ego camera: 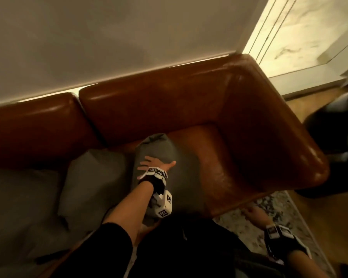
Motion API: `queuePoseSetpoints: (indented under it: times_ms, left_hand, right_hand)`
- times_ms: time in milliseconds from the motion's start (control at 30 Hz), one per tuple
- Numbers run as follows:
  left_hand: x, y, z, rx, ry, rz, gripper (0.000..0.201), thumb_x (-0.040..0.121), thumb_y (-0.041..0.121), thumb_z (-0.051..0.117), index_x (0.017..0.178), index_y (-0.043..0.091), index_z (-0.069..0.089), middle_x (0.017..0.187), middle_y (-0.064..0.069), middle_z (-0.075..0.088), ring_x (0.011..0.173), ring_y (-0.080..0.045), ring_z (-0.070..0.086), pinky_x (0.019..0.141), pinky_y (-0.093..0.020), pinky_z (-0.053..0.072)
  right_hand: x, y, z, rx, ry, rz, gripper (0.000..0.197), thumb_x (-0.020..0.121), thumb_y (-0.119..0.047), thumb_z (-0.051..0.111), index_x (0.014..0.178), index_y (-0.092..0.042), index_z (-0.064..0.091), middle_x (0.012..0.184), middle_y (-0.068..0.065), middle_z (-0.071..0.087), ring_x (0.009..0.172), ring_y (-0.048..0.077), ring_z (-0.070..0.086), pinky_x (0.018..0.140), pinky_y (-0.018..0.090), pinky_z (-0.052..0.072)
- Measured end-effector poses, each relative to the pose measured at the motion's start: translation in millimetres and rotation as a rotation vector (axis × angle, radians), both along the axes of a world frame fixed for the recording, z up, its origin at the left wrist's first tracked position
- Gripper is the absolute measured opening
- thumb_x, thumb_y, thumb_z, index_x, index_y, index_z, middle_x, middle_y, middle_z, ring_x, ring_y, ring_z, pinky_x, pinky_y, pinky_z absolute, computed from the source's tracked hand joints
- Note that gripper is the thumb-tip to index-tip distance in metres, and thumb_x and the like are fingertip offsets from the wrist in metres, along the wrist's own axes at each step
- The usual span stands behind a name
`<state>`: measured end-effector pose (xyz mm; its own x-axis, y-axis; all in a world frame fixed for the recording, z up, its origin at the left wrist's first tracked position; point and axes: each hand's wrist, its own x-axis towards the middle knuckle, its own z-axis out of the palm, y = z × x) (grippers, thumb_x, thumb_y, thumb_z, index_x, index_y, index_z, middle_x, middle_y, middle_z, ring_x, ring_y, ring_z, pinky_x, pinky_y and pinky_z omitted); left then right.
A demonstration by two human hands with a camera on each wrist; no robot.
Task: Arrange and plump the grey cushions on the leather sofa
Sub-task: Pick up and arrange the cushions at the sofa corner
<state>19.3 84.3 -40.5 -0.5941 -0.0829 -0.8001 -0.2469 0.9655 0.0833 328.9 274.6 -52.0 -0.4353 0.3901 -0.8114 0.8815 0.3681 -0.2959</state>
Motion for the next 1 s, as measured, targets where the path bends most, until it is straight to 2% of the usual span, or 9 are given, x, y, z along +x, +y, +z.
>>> queuePoseSetpoints:
  times_ms: [100,200,400,500,633,700,800,933,1000]
  left_hand:
    - [20,20,-13,-0.067,0.163,-0.112,0.077,0.089,0.045,0.052,0.146,0.006,0.017,0.151,-0.019,0.026,0.138,-0.044,0.024,0.109,-0.067,0.019]
    - [17,26,-12,-0.003,0.259,-0.176,0.037,0.095,0.03,0.045,0.12,0.004,0.054,0.128,-0.017,0.055,0.123,-0.037,0.048,0.106,-0.053,0.034]
    - [12,28,36,0.103,0.49,-0.419,0.034,0.096,0.031,0.042,0.105,0.007,0.063,0.108,-0.019,0.067,0.106,-0.038,0.059,0.085,-0.04,0.045]
    - [20,29,67,0.328,0.719,-0.486,0.033,0.092,0.033,0.05,0.108,0.011,0.069,0.097,-0.018,0.072,0.093,-0.036,0.067,0.077,-0.038,0.05]
    - [8,24,117,0.902,0.931,-0.56,0.035,0.083,0.029,0.053,0.105,0.01,0.07,0.111,0.003,0.069,0.11,-0.002,0.062,0.103,-0.029,0.044]
    - [-9,26,138,1.03,0.963,-0.588,0.033,0.084,0.025,0.055,0.11,0.009,0.066,0.119,0.021,0.057,0.118,0.016,0.047,0.111,-0.024,0.033]
    - [-30,39,145,1.031,0.95,-0.559,0.037,0.083,0.028,0.056,0.118,0.017,0.058,0.114,0.053,0.044,0.12,0.019,0.043,0.115,-0.022,0.026]
    - [-41,69,111,0.948,0.823,-0.536,0.043,0.083,0.029,0.058,0.125,0.025,0.051,0.115,0.057,0.038,0.122,0.024,0.036,0.117,-0.024,0.017]
    - [-45,83,92,0.862,0.693,-0.487,0.048,0.085,0.019,0.062,0.131,0.022,0.049,0.129,0.033,0.046,0.13,0.009,0.035,0.118,-0.039,0.02]
  right_hand:
    - [-67,29,10,0.074,0.078,0.075,0.032,0.097,-0.024,0.048,0.123,-0.007,0.058,0.122,0.014,0.061,0.113,0.028,0.058,0.082,0.026,0.041]
    - [-126,46,28,0.082,0.167,0.158,0.033,0.097,-0.025,0.048,0.126,-0.011,0.057,0.126,0.013,0.06,0.113,0.026,0.058,0.081,0.024,0.04]
    - [-211,84,49,0.081,0.26,0.42,0.039,0.098,-0.02,0.045,0.136,-0.012,0.045,0.135,0.012,0.054,0.122,0.027,0.052,0.095,0.028,0.04]
    - [-236,119,57,0.069,0.17,0.543,0.079,0.087,-0.041,0.061,0.149,-0.02,0.017,0.153,0.013,0.029,0.139,0.031,0.031,0.112,0.043,0.03]
    - [-248,168,97,0.043,0.218,0.665,0.134,0.055,-0.053,0.082,0.146,-0.038,-0.015,0.159,-0.002,-0.007,0.145,0.025,0.002,0.114,0.06,0.004]
    - [-244,186,125,-0.12,0.365,0.527,0.124,0.051,-0.043,0.086,0.143,-0.04,0.003,0.149,-0.01,0.023,0.134,0.007,0.029,0.115,0.047,0.024]
    - [-226,189,148,-0.107,0.71,0.328,0.073,0.057,-0.039,0.082,0.118,-0.02,0.046,0.11,-0.021,0.055,0.097,-0.011,0.055,0.082,0.013,0.046]
    - [-198,187,126,0.009,0.777,0.289,0.049,0.069,-0.04,0.075,0.109,-0.015,0.063,0.104,-0.005,0.07,0.097,0.005,0.065,0.089,0.03,0.051]
    - [-187,187,111,0.121,0.699,0.279,0.035,0.077,-0.035,0.073,0.103,-0.014,0.064,0.096,-0.001,0.071,0.091,0.015,0.067,0.085,0.038,0.051]
